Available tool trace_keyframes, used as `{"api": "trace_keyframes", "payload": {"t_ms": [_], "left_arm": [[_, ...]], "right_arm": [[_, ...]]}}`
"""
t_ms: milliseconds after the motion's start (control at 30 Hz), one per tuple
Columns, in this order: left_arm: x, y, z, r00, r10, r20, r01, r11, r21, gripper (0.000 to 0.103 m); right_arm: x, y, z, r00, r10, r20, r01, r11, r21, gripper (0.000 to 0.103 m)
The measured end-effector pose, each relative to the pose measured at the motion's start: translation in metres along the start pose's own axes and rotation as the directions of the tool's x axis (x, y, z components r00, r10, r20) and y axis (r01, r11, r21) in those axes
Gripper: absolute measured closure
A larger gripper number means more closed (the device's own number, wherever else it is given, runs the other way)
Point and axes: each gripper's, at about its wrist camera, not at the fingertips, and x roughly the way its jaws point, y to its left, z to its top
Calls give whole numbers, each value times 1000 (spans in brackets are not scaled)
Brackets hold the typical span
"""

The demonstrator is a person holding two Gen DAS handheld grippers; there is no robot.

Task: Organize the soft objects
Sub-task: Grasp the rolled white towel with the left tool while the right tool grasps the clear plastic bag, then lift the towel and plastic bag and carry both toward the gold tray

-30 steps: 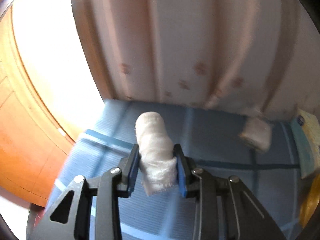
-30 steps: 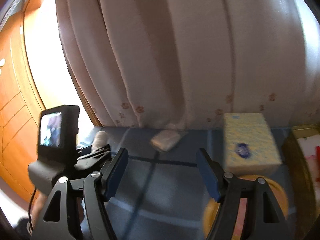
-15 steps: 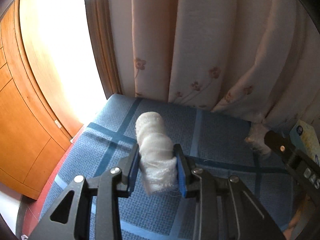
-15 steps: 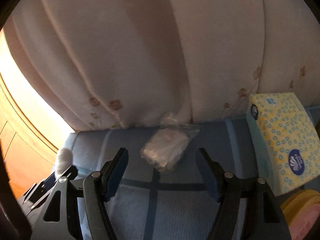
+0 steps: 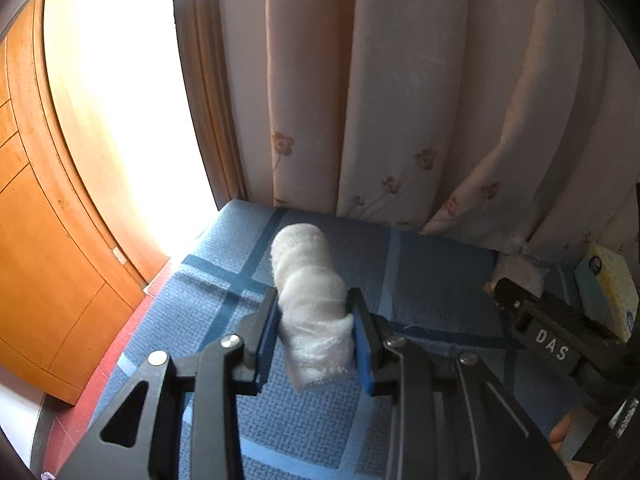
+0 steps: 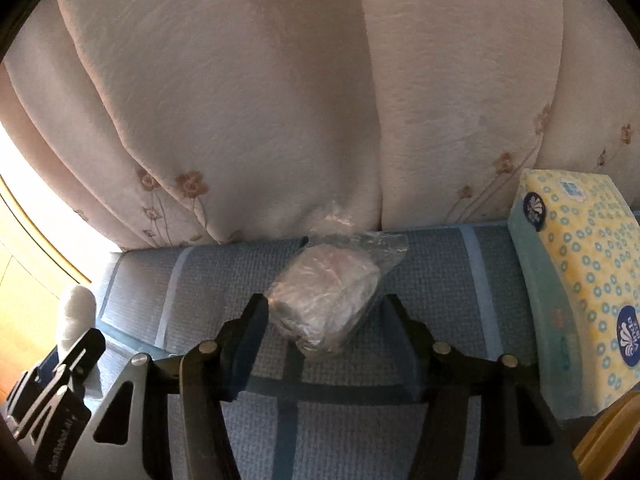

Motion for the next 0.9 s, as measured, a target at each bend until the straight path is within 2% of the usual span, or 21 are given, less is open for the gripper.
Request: {"api": "trace_keyframes", "payload": {"t_ms": [300, 367, 467, 567, 700, 900], "left_arm": [[-12, -4, 0, 999, -13, 39, 13, 1000, 9, 70], [-14, -3, 1, 999, -20, 46, 19, 1000, 9, 70], [-18, -3, 2, 998, -28, 58, 28, 1000, 8, 70], [-23, -2, 2, 997, -38, 68, 38, 999, 4, 70], [-27, -2, 3, 996, -44, 83, 43, 999, 10, 70], [-31, -3, 4, 995, -44, 92, 44, 999, 4, 70]], "right_arm": [[12, 7, 0, 1000, -11, -10, 11, 999, -34, 44], [13, 10, 0, 1000, -11, -12, 11, 999, -52, 59], [22, 20, 0, 1000, 0, -15, -1, 998, -61, 75], [24, 20, 0, 999, 33, -20, -35, 998, -54, 83], [23, 22, -1, 998, 65, -18, -66, 996, -52, 86], [-9, 17, -9, 995, 73, 71, -68, 995, -77, 86]]}}
